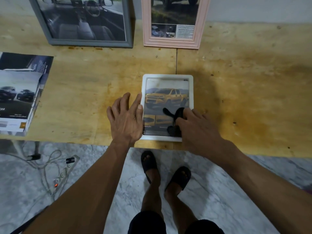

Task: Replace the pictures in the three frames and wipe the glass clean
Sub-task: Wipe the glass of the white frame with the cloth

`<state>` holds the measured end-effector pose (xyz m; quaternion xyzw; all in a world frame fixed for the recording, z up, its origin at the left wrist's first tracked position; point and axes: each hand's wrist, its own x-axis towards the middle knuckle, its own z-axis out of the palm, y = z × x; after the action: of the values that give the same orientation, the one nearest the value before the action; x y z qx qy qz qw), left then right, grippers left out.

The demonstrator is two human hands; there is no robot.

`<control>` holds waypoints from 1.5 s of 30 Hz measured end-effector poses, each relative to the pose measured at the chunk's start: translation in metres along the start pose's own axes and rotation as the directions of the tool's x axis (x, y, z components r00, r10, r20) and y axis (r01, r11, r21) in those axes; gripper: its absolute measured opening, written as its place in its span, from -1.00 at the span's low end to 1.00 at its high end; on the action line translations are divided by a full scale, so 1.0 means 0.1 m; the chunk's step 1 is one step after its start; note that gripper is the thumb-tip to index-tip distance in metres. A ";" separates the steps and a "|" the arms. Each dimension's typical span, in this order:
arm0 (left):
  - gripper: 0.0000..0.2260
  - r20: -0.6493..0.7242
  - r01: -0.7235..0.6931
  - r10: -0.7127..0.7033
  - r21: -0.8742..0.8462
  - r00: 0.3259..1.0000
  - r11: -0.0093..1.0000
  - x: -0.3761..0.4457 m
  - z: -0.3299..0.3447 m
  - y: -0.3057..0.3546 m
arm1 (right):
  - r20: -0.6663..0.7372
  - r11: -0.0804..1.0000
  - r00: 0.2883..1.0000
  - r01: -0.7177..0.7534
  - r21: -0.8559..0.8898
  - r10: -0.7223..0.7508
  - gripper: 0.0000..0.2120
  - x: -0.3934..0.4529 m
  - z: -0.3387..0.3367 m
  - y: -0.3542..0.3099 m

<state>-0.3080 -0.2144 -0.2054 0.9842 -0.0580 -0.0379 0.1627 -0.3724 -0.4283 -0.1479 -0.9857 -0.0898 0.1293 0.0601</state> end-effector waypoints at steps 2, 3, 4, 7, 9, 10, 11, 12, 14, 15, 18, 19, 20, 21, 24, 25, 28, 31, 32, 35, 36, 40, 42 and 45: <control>-0.57 -0.005 0.000 0.000 0.002 1.000 1.000 0.00 0.01 0.00 | -0.071 0.995 0.994 -0.073 0.072 0.078 -0.72 0.23 -0.10 -0.03; -0.58 -0.007 0.001 -0.001 0.005 1.000 1.000 0.00 0.01 0.00 | -0.136 0.990 0.985 -0.093 0.111 0.107 -0.70 0.38 -0.15 -0.04; -0.57 -0.009 0.000 0.000 0.011 1.000 1.000 0.00 0.02 0.00 | -0.204 0.985 0.971 -0.097 0.141 0.125 -0.70 0.54 -0.19 -0.06; -0.57 -0.014 -0.002 0.003 0.012 1.000 1.000 0.00 0.03 -0.01 | -0.268 0.995 0.962 -0.027 0.098 0.053 -0.61 0.95 -0.14 -0.15; -0.57 -0.021 0.001 -0.001 0.011 1.000 1.000 0.00 0.03 -0.02 | -0.200 0.998 0.979 0.044 0.051 -0.033 -0.54 1.11 -0.01 -0.21; -0.57 -0.024 0.002 -0.001 0.012 1.000 1.000 0.00 0.04 -0.01 | -0.169 0.997 0.984 0.063 0.041 -0.056 -0.52 1.14 0.06 -0.22; -0.57 -0.028 0.002 -0.002 0.013 1.000 1.000 -0.01 0.04 -0.01 | -0.156 0.997 0.985 0.073 0.033 -0.068 -0.50 1.15 0.11 -0.19; -0.58 -0.031 0.003 -0.003 0.013 1.000 1.000 -0.01 0.04 -0.01 | -0.160 0.997 0.984 0.078 0.025 -0.073 -0.49 1.14 0.14 -0.15; -0.59 -0.030 0.003 -0.002 0.011 1.000 1.000 0.00 0.04 -0.01 | -0.189 0.997 0.979 0.074 0.004 -0.072 -0.53 1.09 0.13 -0.02; -0.59 -0.029 0.001 -0.001 0.012 1.000 1.000 0.00 0.05 -0.01 | -0.212 0.998 0.975 0.062 -0.012 -0.063 -0.57 1.06 0.12 0.05; -0.59 -0.030 0.001 0.000 0.019 1.000 1.000 0.00 0.05 -0.01 | -0.272 0.999 0.962 0.002 -0.049 -0.015 -0.74 0.97 0.12 0.26; -0.59 -0.029 0.001 0.000 0.017 1.000 1.000 0.00 0.05 -0.01 | -0.278 0.999 0.961 -0.011 -0.045 -0.002 -0.76 0.94 0.13 0.29; -0.59 -0.028 0.001 -0.001 0.015 1.000 1.000 0.00 0.05 0.00 | -0.278 0.999 0.960 -0.018 -0.028 0.010 -0.77 0.91 0.13 0.29; -0.58 -0.029 0.003 -0.002 0.015 1.000 1.000 0.00 0.05 0.01 | -0.279 1.000 0.960 -0.024 -0.007 0.021 -0.76 0.88 0.14 0.27; -0.58 -0.036 0.006 -0.005 0.025 0.999 1.000 -0.01 0.05 0.02 | -0.297 1.000 0.955 -0.006 0.014 0.009 -0.74 0.72 0.21 0.13; -0.58 -0.037 0.007 -0.006 0.027 0.999 1.000 -0.01 0.04 0.02 | -0.299 1.000 0.954 0.015 0.009 -0.012 -0.75 0.64 0.24 0.07; -0.59 -0.034 0.013 -0.012 0.026 0.999 1.000 0.00 0.04 0.02 | -0.315 0.997 0.948 0.069 0.031 -0.056 -0.76 0.42 0.30 -0.01; -0.59 -0.040 0.021 -0.020 0.020 0.999 1.000 -0.01 0.05 0.04 | -0.327 0.994 0.942 0.100 0.053 -0.077 -0.76 0.30 0.31 -0.03; -0.59 -0.044 0.025 -0.024 0.018 0.999 1.000 -0.01 0.06 0.05 | -0.312 0.992 0.946 0.109 0.055 -0.087 -0.74 0.27 0.31 -0.05; -0.58 -0.056 0.037 -0.036 0.026 0.998 0.999 -0.02 0.07 0.07 | -0.256 0.992 0.962 0.110 0.060 -0.091 -0.67 0.17 0.29 -0.10; -0.58 -0.058 0.043 -0.041 0.028 0.997 0.999 -0.02 0.08 0.08 | -0.236 0.993 0.967 0.109 0.052 -0.094 -0.66 0.15 0.28 -0.11; -0.58 -0.063 0.056 -0.054 0.033 0.997 0.998 -0.02 0.08 0.09 | -0.126 0.995 0.987 0.096 -0.012 -0.097 -0.69 0.09 0.18 -0.15; -0.58 -0.059 0.051 -0.048 0.036 0.997 0.998 -0.02 0.08 0.09 | -0.096 0.996 0.992 0.076 -0.047 -0.080 -0.72 0.07 0.11 -0.15; -0.58 -0.053 0.049 -0.047 0.040 0.997 0.998 -0.02 0.09 0.08 | 0.000 0.983 0.995 0.095 -0.156 -0.096 -0.79 0.03 0.07 -0.05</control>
<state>-0.3116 -0.2244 -0.2109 0.9892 -0.0307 -0.0150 0.1429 -0.3722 -0.4225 -0.1544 -0.9824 -0.1467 0.1150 -0.0107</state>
